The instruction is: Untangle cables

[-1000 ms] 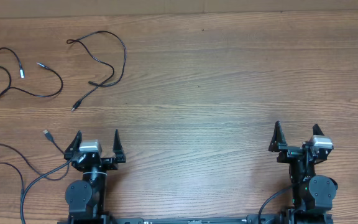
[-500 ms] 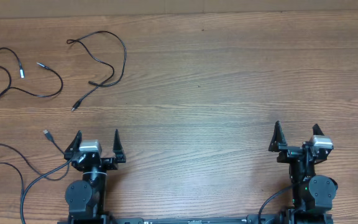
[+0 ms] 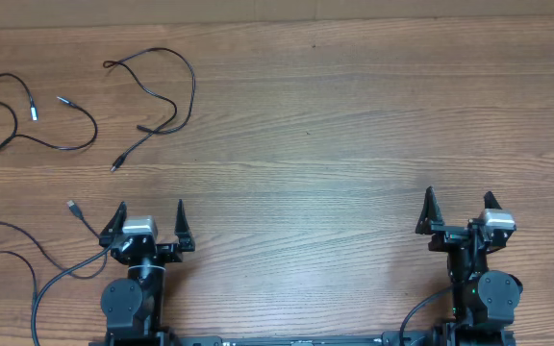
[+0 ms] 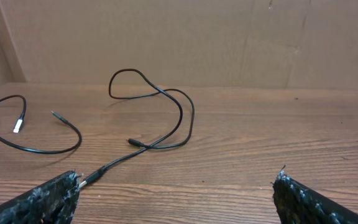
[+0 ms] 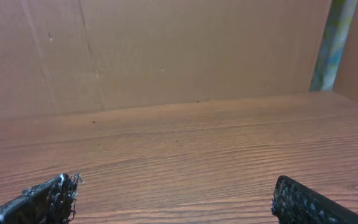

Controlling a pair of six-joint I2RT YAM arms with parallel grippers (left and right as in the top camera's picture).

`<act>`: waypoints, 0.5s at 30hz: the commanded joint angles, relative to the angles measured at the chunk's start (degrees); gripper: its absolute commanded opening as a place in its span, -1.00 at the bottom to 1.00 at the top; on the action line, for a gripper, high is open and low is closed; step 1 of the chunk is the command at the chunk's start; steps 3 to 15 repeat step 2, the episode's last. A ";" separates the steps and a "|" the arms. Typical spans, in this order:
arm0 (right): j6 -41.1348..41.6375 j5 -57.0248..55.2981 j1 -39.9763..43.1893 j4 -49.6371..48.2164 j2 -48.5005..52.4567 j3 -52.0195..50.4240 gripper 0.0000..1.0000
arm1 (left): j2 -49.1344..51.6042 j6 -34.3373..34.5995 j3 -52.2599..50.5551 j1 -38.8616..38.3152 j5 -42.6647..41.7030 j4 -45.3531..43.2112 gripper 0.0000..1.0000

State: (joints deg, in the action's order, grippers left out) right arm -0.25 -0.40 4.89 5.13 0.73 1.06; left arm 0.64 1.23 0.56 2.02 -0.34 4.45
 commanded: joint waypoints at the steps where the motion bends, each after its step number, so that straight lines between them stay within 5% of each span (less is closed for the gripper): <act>1: -0.46 -0.09 0.02 -0.37 -0.57 -0.63 1.00 | -0.44 -1.07 -0.28 0.37 0.52 -0.04 0.99; 15: -0.46 -0.09 0.02 -0.37 -0.57 -0.63 1.00 | -0.44 -1.07 -0.28 0.37 0.52 -0.04 0.99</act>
